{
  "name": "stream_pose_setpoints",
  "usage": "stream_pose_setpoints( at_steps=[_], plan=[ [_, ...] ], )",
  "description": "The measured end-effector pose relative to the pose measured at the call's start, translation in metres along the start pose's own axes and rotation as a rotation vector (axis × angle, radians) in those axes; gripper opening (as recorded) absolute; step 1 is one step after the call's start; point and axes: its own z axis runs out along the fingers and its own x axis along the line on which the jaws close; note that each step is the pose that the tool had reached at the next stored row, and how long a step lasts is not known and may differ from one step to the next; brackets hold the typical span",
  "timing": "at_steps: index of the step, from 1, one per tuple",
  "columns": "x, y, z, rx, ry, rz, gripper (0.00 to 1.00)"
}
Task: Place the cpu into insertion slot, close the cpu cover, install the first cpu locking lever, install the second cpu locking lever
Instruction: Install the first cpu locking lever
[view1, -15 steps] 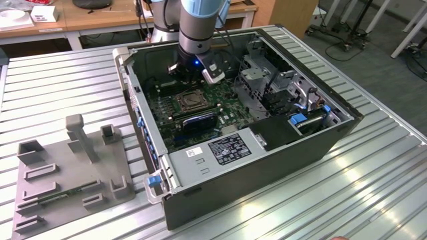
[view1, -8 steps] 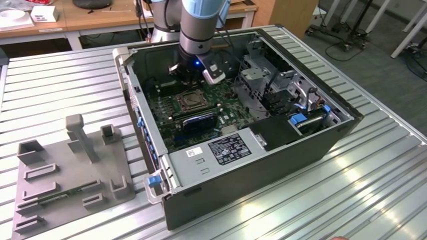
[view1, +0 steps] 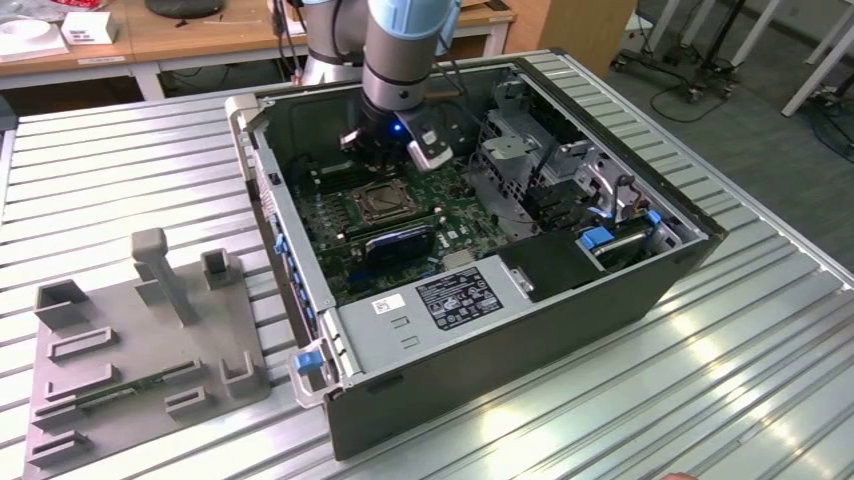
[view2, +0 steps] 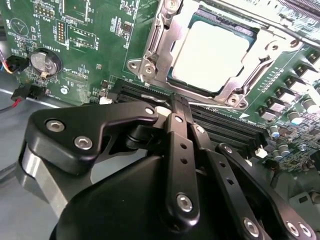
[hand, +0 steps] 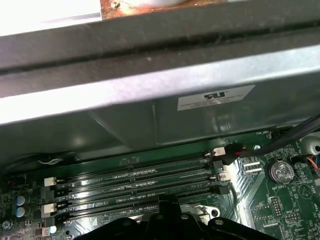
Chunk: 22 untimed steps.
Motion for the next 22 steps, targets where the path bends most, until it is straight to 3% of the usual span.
stream_pose_setpoints(
  at_steps=[4, 6, 16, 22],
  plan=[
    [-0.0022, -0.0001, 0.0018, 0.0104, 0.0062, 0.004, 0.11],
    [-0.0031, 0.0, 0.0024, 0.0168, 0.0064, 0.005, 0.11],
    [-0.0031, 0.0005, 0.0026, 0.017, 0.0064, 0.005, 0.11],
    [-0.003, 0.002, -0.0031, 0.017, 0.0064, 0.005, 0.11]
  ],
)
